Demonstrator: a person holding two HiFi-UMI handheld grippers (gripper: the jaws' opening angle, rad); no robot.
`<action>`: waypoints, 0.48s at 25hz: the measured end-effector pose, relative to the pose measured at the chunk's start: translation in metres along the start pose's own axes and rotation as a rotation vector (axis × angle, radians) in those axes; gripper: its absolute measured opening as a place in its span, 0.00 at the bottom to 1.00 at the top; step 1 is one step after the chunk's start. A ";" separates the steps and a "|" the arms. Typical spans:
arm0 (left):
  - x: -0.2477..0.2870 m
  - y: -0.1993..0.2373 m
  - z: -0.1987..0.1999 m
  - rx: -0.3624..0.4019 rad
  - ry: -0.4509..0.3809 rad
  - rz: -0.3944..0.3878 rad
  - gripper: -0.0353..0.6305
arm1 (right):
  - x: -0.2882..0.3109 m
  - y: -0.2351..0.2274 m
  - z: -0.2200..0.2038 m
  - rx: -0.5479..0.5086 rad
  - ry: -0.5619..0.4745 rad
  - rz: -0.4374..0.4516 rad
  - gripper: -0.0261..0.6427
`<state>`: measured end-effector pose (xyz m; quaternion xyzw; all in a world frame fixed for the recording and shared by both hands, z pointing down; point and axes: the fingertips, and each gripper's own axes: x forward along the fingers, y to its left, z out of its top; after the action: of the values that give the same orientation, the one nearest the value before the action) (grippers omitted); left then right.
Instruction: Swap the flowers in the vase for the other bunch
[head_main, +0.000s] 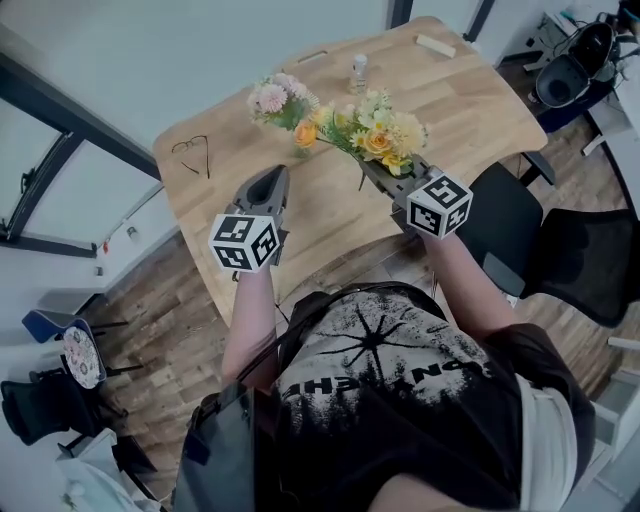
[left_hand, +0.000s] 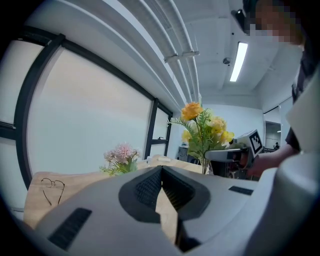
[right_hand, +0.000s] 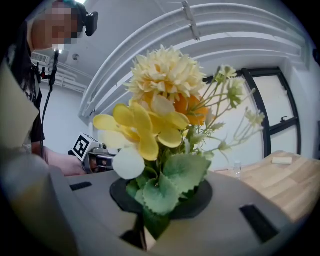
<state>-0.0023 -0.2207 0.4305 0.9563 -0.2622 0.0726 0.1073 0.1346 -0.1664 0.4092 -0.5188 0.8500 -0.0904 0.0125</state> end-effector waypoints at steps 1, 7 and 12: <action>0.001 0.005 0.001 -0.001 0.000 -0.004 0.07 | 0.004 0.000 0.001 -0.001 0.000 -0.004 0.15; 0.010 0.029 -0.001 -0.006 -0.002 -0.032 0.07 | 0.028 -0.005 -0.004 0.000 0.007 -0.029 0.15; 0.018 0.041 -0.006 -0.028 -0.001 -0.038 0.07 | 0.037 -0.009 -0.008 -0.001 0.025 -0.035 0.15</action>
<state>-0.0090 -0.2625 0.4463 0.9596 -0.2448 0.0666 0.1218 0.1249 -0.2025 0.4209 -0.5325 0.8409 -0.0968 -0.0001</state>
